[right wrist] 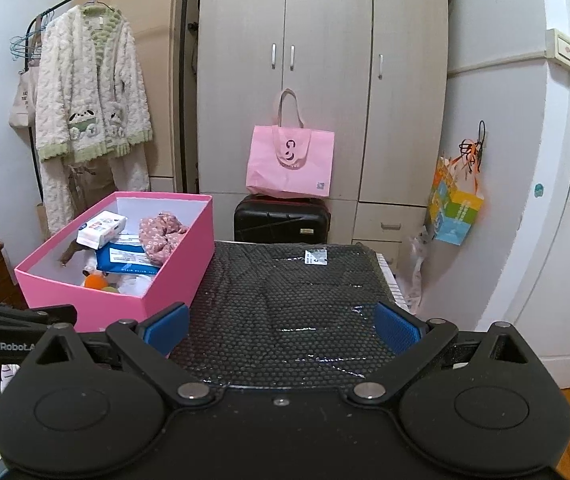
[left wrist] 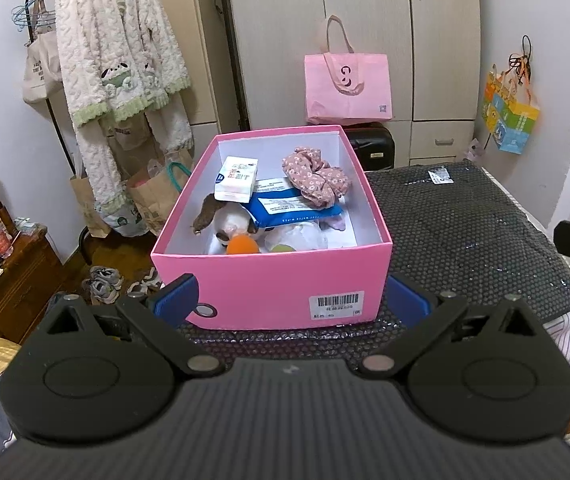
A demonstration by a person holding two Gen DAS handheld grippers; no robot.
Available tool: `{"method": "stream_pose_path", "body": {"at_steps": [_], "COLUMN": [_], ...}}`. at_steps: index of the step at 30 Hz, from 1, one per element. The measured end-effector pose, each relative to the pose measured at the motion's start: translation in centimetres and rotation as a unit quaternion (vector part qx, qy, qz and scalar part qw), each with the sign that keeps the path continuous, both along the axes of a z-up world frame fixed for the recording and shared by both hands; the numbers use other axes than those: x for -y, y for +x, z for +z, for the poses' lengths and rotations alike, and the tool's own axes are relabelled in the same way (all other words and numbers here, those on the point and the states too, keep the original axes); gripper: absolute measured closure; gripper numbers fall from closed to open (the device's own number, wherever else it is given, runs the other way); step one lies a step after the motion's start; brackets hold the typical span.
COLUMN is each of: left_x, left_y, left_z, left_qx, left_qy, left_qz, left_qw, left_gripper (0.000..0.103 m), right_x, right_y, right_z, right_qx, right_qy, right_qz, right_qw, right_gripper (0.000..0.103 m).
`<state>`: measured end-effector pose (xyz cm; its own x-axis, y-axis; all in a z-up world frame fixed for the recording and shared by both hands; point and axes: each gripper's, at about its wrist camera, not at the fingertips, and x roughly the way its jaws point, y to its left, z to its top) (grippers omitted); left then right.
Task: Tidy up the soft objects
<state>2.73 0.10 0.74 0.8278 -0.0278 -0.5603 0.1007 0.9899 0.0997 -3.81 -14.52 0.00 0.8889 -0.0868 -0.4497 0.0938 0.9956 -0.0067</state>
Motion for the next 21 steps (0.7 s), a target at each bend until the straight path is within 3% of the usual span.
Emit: {"method": "stream_pose_path", "body": {"at_steps": [21], "left_x": [-0.43], "left_y": [-0.12], "left_z": [-0.1], "left_qx": [0.006], "left_qy": [-0.012], "left_qz": [0.009], "left_qw": [0.9999], "left_gripper": [0.002], "right_x": [-0.63], "right_y": [-0.49], "right_z": [0.04], "right_qx": [0.012], "right_qy": [-0.007], "right_qz": [0.003], "right_qw": [1.0], "right_gripper": [0.002]}}
